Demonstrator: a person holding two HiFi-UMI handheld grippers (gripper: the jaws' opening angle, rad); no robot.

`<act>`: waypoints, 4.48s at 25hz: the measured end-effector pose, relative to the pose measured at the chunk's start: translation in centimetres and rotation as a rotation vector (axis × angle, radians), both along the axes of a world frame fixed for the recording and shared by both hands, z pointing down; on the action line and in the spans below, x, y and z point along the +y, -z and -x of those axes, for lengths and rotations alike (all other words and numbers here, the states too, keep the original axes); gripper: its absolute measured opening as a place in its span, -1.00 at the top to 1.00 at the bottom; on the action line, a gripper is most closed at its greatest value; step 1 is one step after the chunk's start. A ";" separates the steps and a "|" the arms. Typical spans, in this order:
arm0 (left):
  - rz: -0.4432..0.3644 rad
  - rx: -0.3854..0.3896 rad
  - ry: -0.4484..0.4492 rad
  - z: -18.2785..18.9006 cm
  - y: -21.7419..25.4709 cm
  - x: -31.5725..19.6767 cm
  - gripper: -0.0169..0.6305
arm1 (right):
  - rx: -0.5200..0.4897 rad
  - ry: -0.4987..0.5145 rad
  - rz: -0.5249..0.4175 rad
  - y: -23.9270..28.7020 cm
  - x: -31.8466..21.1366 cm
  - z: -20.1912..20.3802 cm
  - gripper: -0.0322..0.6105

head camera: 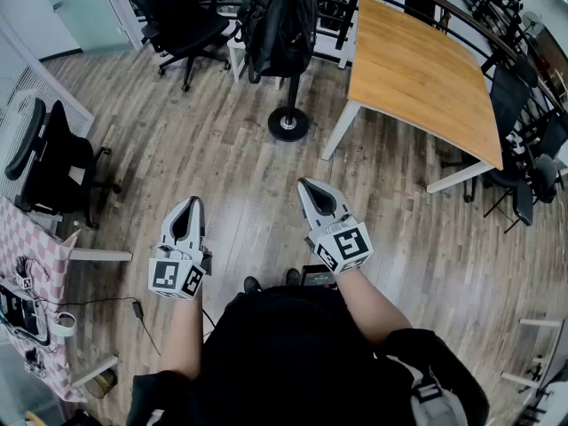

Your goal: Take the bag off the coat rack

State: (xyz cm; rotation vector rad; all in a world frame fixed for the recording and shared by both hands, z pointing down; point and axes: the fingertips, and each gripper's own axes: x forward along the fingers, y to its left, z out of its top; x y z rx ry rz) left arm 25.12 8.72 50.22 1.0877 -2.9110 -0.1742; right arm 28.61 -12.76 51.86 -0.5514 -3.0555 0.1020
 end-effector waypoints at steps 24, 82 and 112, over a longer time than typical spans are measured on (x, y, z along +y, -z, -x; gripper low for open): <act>0.070 0.013 0.101 -1.2 -0.8 -1.7 0.89 | 0.026 0.087 0.073 -1.9 -2.9 -0.1 0.80; -0.066 -0.063 -0.664 54.8 5.1 -11.4 0.90 | -0.237 -0.381 -0.018 10.7 -7.2 43.0 0.80; -0.008 -0.013 -1.483 68.5 8.5 -32.8 0.50 | -0.162 -1.070 -0.048 14.6 -13.8 46.1 0.46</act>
